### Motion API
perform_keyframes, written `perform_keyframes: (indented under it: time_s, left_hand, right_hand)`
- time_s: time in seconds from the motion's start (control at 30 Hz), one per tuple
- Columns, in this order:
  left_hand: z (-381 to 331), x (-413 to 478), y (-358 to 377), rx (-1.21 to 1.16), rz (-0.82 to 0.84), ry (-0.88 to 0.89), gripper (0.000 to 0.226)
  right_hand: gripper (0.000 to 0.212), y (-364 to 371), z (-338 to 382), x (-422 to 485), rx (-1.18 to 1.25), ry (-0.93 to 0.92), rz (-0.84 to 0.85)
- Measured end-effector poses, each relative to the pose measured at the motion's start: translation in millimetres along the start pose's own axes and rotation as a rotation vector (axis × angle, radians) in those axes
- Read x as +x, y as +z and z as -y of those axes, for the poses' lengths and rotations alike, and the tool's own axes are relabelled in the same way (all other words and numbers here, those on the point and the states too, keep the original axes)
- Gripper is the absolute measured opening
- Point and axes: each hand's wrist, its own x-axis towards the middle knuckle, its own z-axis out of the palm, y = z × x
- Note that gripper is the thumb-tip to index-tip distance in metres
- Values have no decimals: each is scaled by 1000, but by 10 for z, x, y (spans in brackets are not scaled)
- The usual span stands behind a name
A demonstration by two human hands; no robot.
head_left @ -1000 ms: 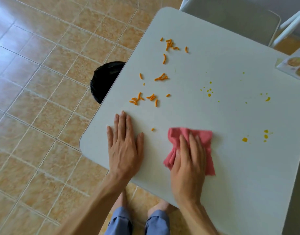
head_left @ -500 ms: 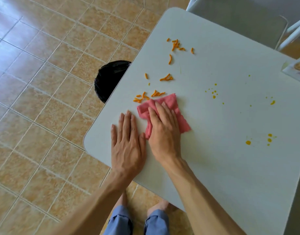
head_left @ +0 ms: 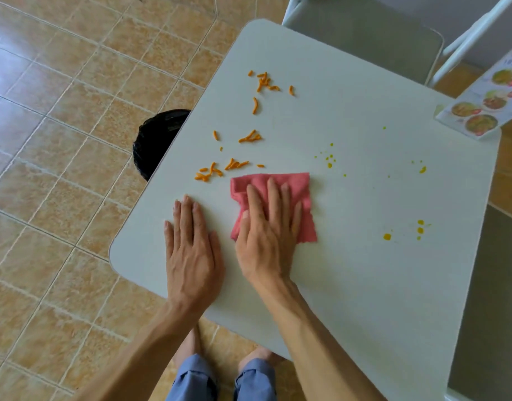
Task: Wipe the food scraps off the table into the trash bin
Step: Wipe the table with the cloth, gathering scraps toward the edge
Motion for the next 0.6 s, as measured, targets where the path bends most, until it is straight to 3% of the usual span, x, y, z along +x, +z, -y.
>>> perform_keyframes:
  time_s: [0.1,0.23,0.33,0.43,0.6]
  left_hand:
    - [-134,-32,-10,-29,-17,50,58]
    - [-373,-35,-12,-39,12,224,57]
    - [-618,28,41,-65,37,317,55]
    - [-858,115,134,-106,60,337,54]
    - [-1276,207,244,-185,92,357,57]
  right_hand:
    - [32,-207,-202,-420,56,-127,27]
    - [11,-436,-759,-313,67,65,-86]
    - [34,-425,-869,138,24,176,-146]
    - [56,-380,-880,84,-45,36,-20]
    - [58,-730,-1376,-841,-16,-201,139]
